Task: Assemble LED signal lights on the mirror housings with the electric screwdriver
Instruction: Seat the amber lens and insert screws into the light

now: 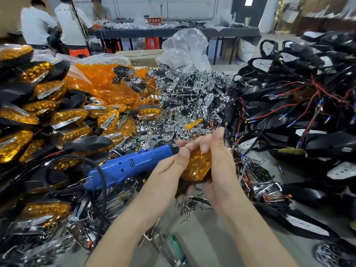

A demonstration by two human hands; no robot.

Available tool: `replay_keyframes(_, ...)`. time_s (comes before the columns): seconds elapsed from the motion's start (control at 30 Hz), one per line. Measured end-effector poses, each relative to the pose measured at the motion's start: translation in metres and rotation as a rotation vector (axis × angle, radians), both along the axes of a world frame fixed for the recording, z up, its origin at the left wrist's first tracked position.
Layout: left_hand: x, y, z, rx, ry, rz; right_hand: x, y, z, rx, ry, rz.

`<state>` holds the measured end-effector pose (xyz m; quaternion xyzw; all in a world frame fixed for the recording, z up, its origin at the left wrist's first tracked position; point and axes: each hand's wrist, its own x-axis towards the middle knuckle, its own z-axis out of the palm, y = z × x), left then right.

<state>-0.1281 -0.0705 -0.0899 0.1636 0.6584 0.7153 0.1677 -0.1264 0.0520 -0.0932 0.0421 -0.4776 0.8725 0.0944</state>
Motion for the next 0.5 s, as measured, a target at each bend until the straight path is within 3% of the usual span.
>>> replay_keyframes(0.07,0.002,0.003,-0.005,-0.123,0.093,0.069,-0.004,-0.004,0.001,-0.063,-0.05,-0.053)
replay_keyframes(0.2,0.008,0.007,-0.017,-0.518,0.522,0.175,-0.011,-0.005,0.003,-0.133,-0.111,-0.158)
replay_keyframes(0.37,0.007,0.009,-0.019,-0.641,0.635,0.255,-0.013,-0.002,0.0,-0.32,-0.164,-0.139)
replay_keyframes(0.5,0.009,0.009,-0.015,-0.607,0.634,0.296,-0.01,0.0,-0.003,-0.236,-0.195,-0.139)
